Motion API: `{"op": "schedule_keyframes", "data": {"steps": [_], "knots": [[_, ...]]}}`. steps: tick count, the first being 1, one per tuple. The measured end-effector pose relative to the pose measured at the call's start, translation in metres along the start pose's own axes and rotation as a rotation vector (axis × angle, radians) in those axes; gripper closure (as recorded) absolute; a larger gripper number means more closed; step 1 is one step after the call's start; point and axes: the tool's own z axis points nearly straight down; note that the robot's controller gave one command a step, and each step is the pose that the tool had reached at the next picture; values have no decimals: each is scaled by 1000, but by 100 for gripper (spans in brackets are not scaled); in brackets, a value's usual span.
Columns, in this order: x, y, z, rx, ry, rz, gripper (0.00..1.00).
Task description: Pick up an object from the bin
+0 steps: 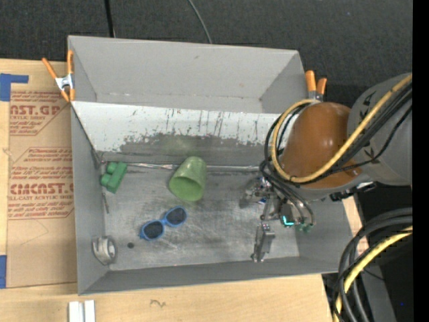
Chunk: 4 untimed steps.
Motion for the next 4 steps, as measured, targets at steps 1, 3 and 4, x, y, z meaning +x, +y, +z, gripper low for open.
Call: {"op": "schedule_keyframes", "data": {"steps": [1, 3, 4], "knots": [[-8, 75, -5, -4, -10, -49, 0], [-38, 132, 74, -1, -12, -112, 0], [-39, 133, 72, -1, -13, -114, 100]]}}
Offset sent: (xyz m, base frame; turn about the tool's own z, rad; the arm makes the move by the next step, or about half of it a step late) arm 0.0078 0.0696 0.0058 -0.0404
